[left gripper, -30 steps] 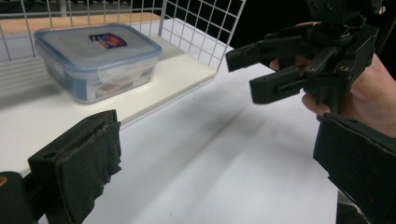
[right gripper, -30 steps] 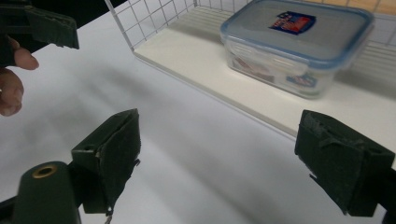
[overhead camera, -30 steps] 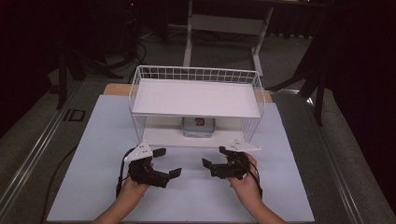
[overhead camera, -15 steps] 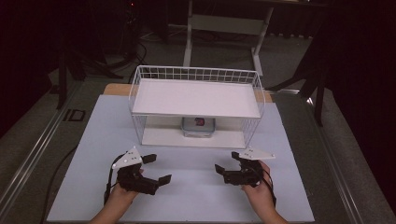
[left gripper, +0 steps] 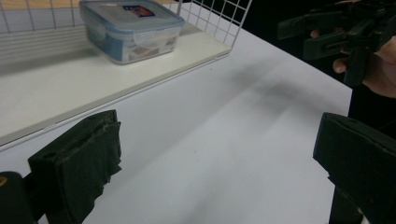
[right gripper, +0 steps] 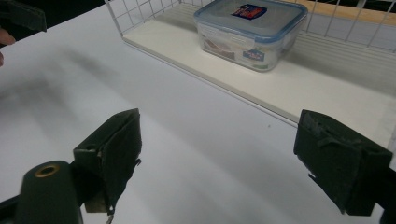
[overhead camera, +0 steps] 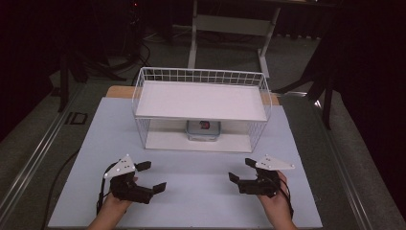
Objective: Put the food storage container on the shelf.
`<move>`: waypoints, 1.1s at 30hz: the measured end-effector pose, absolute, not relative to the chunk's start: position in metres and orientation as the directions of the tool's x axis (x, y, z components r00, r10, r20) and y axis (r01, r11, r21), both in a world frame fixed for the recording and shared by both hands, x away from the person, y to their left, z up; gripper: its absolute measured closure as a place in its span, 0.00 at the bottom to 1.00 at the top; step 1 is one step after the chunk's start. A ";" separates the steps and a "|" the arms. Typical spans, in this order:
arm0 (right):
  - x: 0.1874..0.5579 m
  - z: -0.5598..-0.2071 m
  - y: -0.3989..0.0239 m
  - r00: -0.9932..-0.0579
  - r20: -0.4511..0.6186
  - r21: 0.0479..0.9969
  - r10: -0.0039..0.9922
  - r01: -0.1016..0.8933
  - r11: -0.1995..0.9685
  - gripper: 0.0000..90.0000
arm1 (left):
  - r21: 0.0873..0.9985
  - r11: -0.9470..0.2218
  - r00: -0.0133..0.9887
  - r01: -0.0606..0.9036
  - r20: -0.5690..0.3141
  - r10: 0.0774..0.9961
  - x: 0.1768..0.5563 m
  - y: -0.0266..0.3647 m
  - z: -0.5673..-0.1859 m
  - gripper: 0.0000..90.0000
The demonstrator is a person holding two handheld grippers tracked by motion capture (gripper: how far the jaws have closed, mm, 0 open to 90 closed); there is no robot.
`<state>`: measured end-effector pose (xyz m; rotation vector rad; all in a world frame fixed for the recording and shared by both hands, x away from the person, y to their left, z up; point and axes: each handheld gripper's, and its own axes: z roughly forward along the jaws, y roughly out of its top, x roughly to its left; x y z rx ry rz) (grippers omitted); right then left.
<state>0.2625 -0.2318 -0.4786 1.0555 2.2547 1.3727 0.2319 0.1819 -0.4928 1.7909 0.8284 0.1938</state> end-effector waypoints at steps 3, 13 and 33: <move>0.259 -0.480 -0.235 -0.686 0.132 0.857 0.716 0.442 0.265 0.17 | 0.885 -0.150 0.742 0.441 -0.266 0.615 0.231 0.184 -0.493 0.02; 0.251 -0.489 -0.249 -0.669 0.108 0.869 0.736 0.422 0.257 0.17 | 0.891 -0.151 0.751 0.427 -0.256 0.608 0.232 0.181 -0.495 0.02; 0.263 -0.508 -0.268 -0.667 0.129 0.851 0.734 0.454 0.263 0.16 | 0.894 -0.139 0.735 0.425 -0.251 0.630 0.235 0.184 -0.508 0.02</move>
